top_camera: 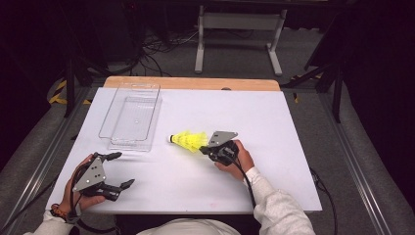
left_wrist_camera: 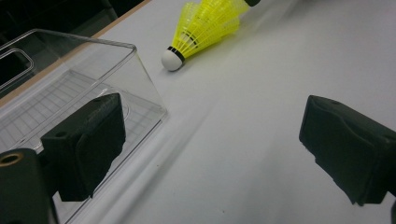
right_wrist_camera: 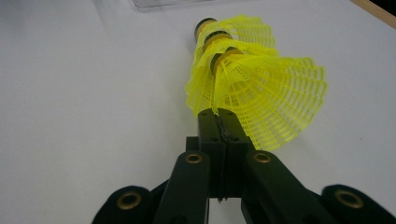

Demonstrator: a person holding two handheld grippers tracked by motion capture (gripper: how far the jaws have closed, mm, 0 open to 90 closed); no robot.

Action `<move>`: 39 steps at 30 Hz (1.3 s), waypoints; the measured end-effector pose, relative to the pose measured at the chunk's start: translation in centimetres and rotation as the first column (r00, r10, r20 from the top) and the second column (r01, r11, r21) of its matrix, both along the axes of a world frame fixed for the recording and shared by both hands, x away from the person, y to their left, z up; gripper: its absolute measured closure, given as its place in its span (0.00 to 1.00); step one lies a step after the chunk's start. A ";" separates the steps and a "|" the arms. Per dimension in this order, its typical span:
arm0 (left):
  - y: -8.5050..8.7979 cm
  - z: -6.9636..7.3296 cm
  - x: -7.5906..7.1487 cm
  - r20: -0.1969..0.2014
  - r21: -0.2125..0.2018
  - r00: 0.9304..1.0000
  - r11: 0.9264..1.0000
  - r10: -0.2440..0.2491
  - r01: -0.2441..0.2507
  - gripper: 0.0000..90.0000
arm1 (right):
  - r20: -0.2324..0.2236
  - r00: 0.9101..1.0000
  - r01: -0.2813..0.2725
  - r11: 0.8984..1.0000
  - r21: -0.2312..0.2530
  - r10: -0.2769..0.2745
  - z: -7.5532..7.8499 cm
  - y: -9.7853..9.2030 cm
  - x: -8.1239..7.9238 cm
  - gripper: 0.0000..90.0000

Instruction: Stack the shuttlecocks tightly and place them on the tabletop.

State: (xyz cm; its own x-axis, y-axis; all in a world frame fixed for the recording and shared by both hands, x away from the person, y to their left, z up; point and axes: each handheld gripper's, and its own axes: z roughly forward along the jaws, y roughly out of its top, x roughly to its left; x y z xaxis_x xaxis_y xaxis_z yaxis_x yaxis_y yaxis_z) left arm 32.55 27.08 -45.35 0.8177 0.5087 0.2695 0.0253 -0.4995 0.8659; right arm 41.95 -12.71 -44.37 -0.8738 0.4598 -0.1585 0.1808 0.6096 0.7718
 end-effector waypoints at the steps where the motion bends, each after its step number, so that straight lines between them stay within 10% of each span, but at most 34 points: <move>1: 0.0 0.0 0.0 -0.003 0.001 1.000 1.000 0.000 0.000 0.09 | 0.003 1.000 0.001 1.000 0.004 -0.001 0.0 0.2 0.0 1.00; 14: 0.1 0.0 0.0 0.001 0.000 1.000 1.000 0.000 0.000 0.09 | -0.026 0.999 0.026 1.000 0.015 -0.025 -0.8 0.6 0.6 0.93; 26: 0.1 0.1 -0.1 0.003 -0.003 1.000 1.000 -0.001 0.001 0.09 | -0.025 0.999 0.033 0.999 0.024 -0.033 -0.7 0.3 0.5 0.64; 39: 0.1 0.0 0.0 0.002 -0.008 1.000 1.000 0.003 -0.003 0.09 | 0.118 0.990 0.064 0.994 0.084 -0.074 1.0 -1.5 -1.8 0.54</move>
